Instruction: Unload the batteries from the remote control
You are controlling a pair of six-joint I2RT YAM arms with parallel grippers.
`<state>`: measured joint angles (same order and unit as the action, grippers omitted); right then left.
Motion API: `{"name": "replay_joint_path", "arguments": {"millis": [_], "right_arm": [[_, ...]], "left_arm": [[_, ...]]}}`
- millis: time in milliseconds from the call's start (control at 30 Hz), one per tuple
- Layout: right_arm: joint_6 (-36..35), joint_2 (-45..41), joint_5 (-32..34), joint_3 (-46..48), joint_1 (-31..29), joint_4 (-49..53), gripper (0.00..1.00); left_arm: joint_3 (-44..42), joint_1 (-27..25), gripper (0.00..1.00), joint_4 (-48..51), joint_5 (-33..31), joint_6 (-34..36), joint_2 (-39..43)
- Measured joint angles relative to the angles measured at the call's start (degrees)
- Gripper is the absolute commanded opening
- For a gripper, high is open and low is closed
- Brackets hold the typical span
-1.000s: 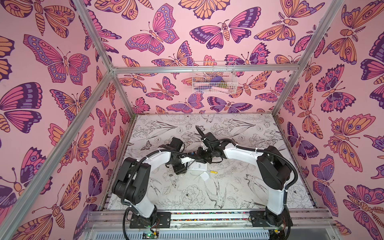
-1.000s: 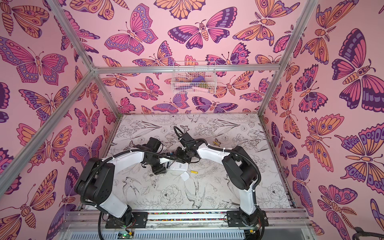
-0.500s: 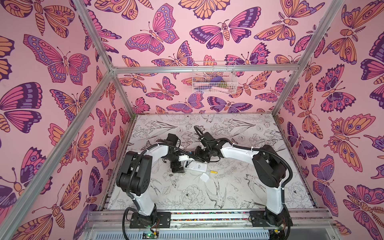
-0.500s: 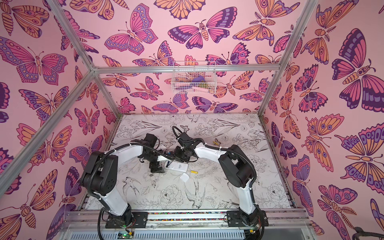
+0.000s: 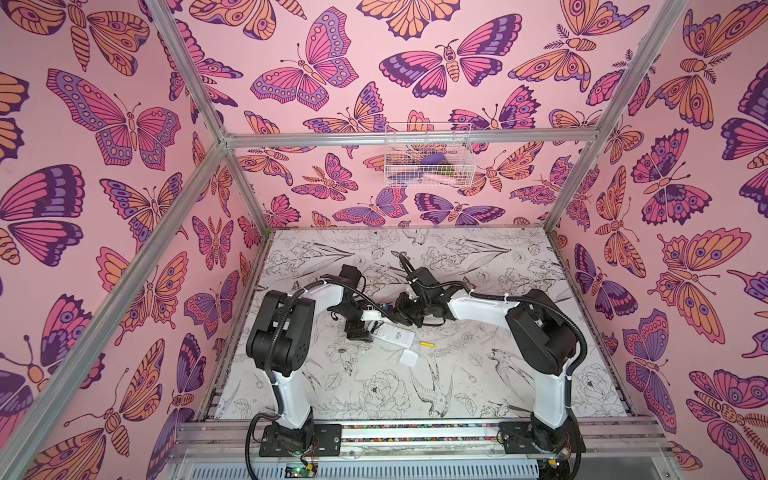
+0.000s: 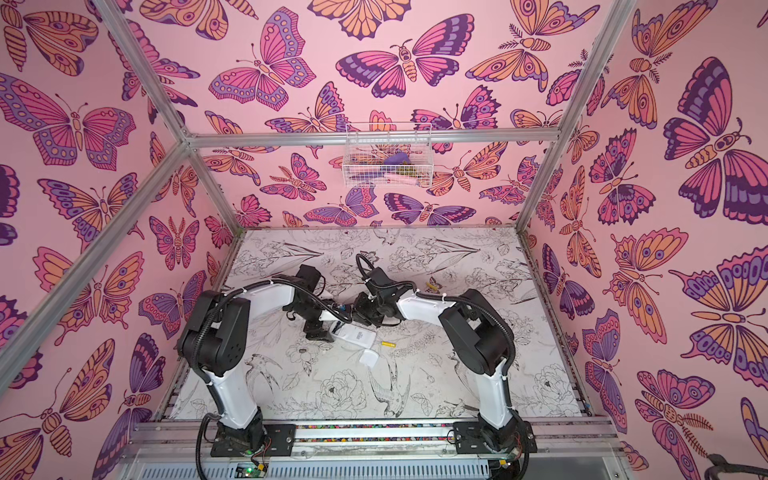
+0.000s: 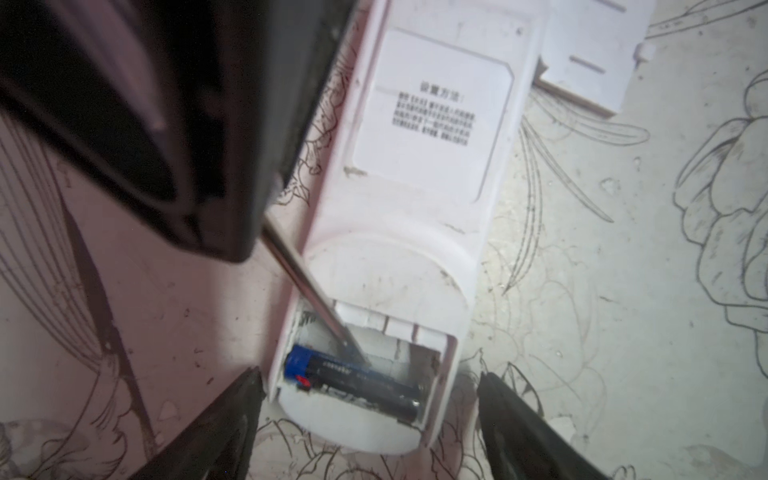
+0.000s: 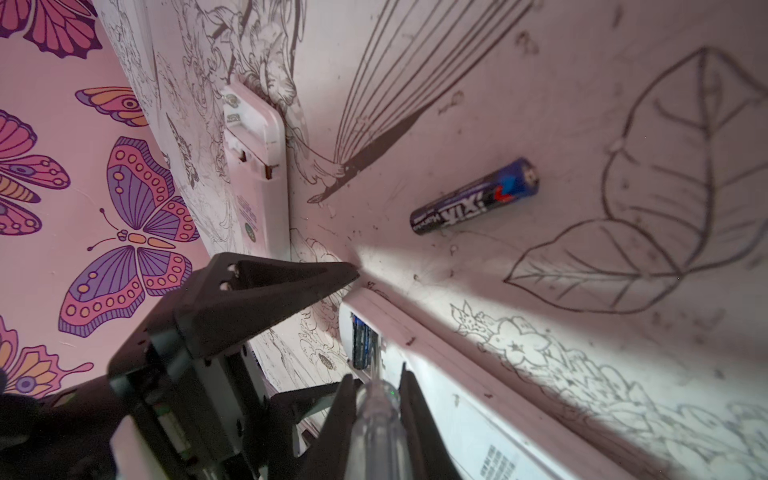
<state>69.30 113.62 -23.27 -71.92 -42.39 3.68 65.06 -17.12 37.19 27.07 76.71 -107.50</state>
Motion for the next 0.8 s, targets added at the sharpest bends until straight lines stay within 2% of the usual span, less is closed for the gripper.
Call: {"name": "replay_joint_path", "arguments": {"millis": [133, 367, 567, 800], "right_arm": [[0.1, 0.0, -0.6, 0.5, 0.3, -1.1, 0.00], [1.6, 0.0, -1.8, 2.1, 0.9, -4.6, 0.00], [2.6, 0.5, -2.1, 2.8, 1.3, -7.4, 0.00], [2.7, 0.6, -2.4, 3.1, 1.4, -9.3, 0.00]], "left_arm": [[-0.2, -0.2, 0.70, -0.7, 0.0, 0.2, 0.0], [-1.3, -0.5, 0.76, -2.4, 0.1, -1.3, 0.8], [-2.3, -0.7, 0.74, -3.3, -0.3, -3.7, 1.6], [-3.6, -1.1, 0.84, -4.5, -1.5, -7.7, 4.0]]}}
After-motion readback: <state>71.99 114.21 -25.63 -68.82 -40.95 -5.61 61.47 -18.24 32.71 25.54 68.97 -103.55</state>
